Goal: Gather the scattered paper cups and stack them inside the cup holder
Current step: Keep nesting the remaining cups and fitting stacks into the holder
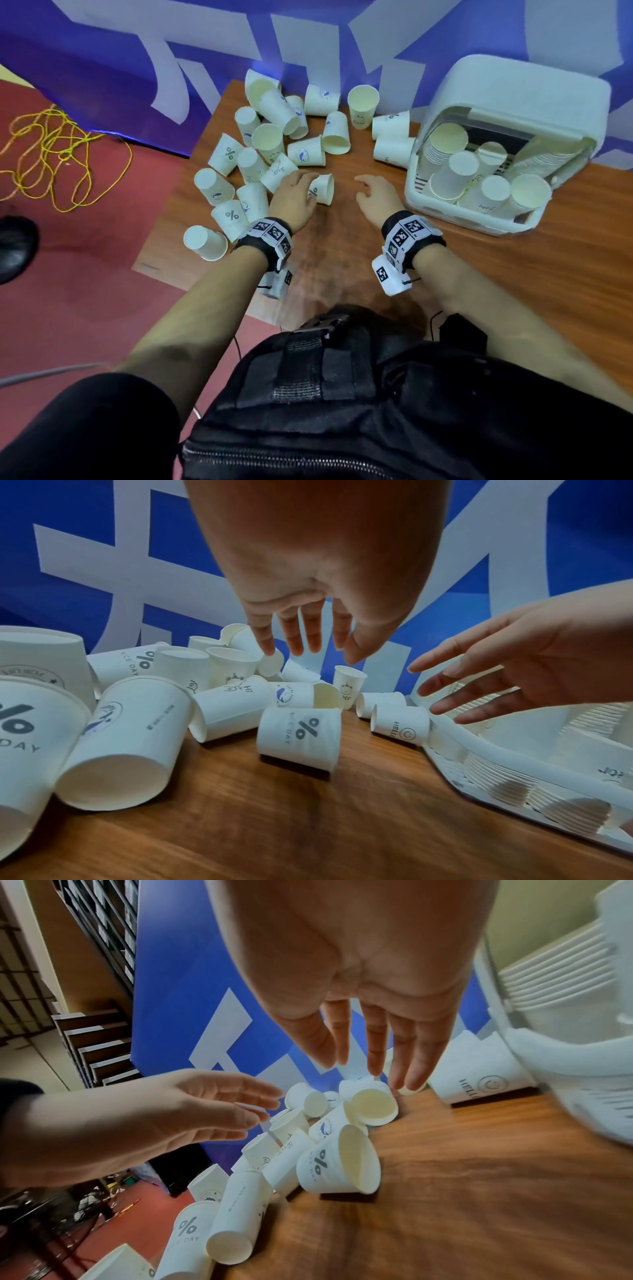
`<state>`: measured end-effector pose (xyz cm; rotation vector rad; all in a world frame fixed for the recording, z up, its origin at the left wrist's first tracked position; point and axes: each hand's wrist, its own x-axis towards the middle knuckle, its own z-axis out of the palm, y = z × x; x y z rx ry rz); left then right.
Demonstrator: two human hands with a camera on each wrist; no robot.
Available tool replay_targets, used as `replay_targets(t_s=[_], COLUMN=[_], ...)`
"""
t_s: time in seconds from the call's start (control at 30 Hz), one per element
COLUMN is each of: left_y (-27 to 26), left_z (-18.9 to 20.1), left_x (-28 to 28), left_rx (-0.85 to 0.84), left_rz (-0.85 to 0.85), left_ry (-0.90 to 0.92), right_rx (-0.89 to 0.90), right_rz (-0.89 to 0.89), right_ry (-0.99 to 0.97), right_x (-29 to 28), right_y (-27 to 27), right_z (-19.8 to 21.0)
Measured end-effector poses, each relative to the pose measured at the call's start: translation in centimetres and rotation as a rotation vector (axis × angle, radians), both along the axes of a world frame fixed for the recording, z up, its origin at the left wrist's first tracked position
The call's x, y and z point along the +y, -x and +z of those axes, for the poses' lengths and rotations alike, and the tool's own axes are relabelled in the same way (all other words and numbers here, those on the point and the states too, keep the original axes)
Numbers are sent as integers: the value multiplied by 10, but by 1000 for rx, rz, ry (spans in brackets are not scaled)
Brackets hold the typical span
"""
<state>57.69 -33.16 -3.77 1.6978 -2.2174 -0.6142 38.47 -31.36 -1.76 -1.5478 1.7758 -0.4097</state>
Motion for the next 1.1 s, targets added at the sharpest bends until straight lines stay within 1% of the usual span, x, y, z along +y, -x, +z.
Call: replay_targets(t_s=[0.13,0.3,0.5,0.6,0.73,0.87,1.1], left_y=[-22,-34,-38,-37,-35,-31,-11], left_z=[-9,-23,-39,-43,-46,-43,-36], left_x=[-17,-31,-48,-53,-59,-66,-68], left_rx=[-14,46,51,67,57,53,2], left_rz=[26,52,23,-2,-58,-54,-95], left_ry=[-100,-179,-308,-335,-349,-397,-422], right_rx=[11,13,45,83,97,80,40], right_rz=[19,29,19,36,-6,-18,-74], right_ry=[-27,-70,-150,-197,-250,-264,-250], right_x=[-15,-24,-38,-42,-47,-50,-44], right_y=[-26,-48,-65,-71,-75,-74,-52], right_z=[0,-10,-19,-22,-25,-25,-18])
